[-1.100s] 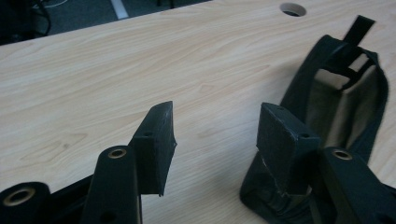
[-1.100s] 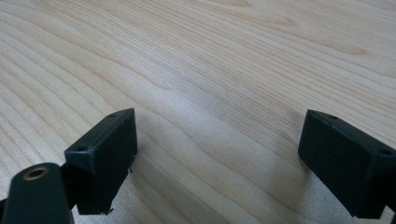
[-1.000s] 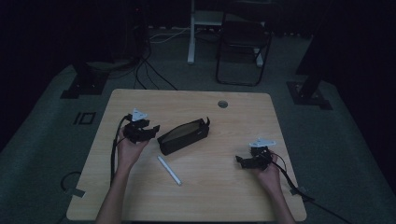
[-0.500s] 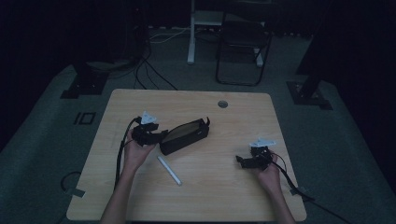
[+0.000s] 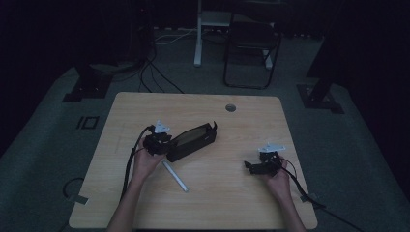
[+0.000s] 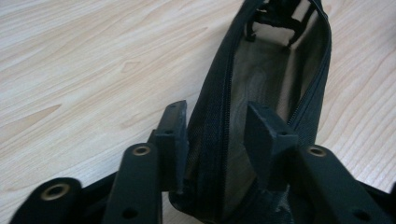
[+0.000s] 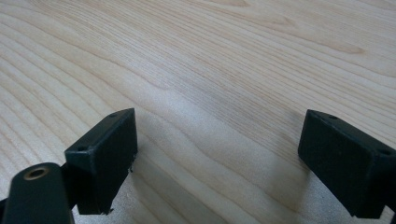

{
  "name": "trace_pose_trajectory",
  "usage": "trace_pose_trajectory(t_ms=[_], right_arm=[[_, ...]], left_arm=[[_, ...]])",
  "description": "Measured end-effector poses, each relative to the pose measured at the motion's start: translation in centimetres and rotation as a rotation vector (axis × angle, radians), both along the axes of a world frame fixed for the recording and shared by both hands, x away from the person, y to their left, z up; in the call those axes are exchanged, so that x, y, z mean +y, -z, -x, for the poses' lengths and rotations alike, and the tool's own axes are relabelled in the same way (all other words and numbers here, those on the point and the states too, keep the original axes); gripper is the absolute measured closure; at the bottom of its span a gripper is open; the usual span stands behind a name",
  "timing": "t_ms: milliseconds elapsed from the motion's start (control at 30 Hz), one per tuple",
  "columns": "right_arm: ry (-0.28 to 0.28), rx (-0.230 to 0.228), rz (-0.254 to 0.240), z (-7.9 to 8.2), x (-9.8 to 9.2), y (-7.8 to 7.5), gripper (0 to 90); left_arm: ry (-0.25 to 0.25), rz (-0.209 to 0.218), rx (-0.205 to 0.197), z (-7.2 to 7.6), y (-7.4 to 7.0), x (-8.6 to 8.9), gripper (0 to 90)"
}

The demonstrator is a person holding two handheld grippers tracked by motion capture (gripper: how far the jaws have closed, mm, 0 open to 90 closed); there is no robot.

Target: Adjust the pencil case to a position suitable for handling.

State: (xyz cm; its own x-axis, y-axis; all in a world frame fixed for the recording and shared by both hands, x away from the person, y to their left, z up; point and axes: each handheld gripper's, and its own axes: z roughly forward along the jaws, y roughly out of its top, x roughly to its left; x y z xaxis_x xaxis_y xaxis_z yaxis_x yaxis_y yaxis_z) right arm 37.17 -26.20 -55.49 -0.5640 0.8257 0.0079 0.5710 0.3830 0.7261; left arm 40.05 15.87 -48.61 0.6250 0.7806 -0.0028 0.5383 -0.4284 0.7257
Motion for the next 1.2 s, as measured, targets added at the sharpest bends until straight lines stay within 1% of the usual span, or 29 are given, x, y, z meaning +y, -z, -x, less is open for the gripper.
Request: trace_pose_trajectory(t_ms=[67, 133, 233, 333, 500, 700, 833, 867, 900, 967, 1000, 1067, 1200], right_arm=[[0.0, 0.0, 0.0, 0.0, 0.0, 0.0, 11.9], [0.0, 0.0, 0.0, 0.0, 0.0, 0.0, 11.9], [0.0, 0.0, 0.0, 0.0, 0.0, 0.0, 11.9], [0.0, 0.0, 0.0, 0.0, 0.0, 0.0, 11.9], [0.0, 0.0, 0.0, 0.0, 0.0, 0.0, 11.9], [0.0, 0.0, 0.0, 0.0, 0.0, 0.0, 11.9], [0.0, 0.0, 0.0, 0.0, 0.0, 0.0, 11.9], [0.0, 0.0, 0.0, 0.0, 0.0, 0.0, 11.9], [0.0, 0.0, 0.0, 0.0, 0.0, 0.0, 11.9], [0.0, 0.0, 0.0, 0.0, 0.0, 0.0, 11.9], [0.0, 0.0, 0.0, 0.0, 0.0, 0.0, 11.9], [0.0, 0.0, 0.0, 0.0, 0.0, 0.0, 11.9], [0.0, 0.0, 0.0, 0.0, 0.0, 0.0, 12.0]], left_arm=[[0.016, -0.008, 0.005, 0.1, 0.2, -0.2, 66.2], [0.026, -0.02, 0.008, 0.2, 0.3, -0.4, 68.3], [0.039, -0.016, 0.01, 0.3, 0.5, -0.5, 70.0], [0.054, -0.022, 0.009, 0.5, 0.5, -0.7, 71.5], [0.077, -0.026, 0.006, 0.7, 0.5, -0.9, 72.7], [0.12, -0.031, 0.004, 1.2, 0.5, -1.3, 73.2], [0.127, -0.033, 0.003, 1.5, 0.5, -1.4, 72.8], [0.125, -0.027, 0.004, 1.5, 0.5, -1.5, 69.3], [0.121, -0.022, 0.004, 1.5, 0.4, -1.4, 69.3], [0.118, -0.015, 0.008, 1.6, 0.4, -1.4, 61.0], [0.119, -0.005, 0.009, 1.6, 0.3, -1.3, 58.5], [0.119, 0.001, 0.001, 1.7, 0.1, -1.3, 54.6], [0.116, 0.026, -0.02, 2.2, -0.6, -1.0, 49.3]])
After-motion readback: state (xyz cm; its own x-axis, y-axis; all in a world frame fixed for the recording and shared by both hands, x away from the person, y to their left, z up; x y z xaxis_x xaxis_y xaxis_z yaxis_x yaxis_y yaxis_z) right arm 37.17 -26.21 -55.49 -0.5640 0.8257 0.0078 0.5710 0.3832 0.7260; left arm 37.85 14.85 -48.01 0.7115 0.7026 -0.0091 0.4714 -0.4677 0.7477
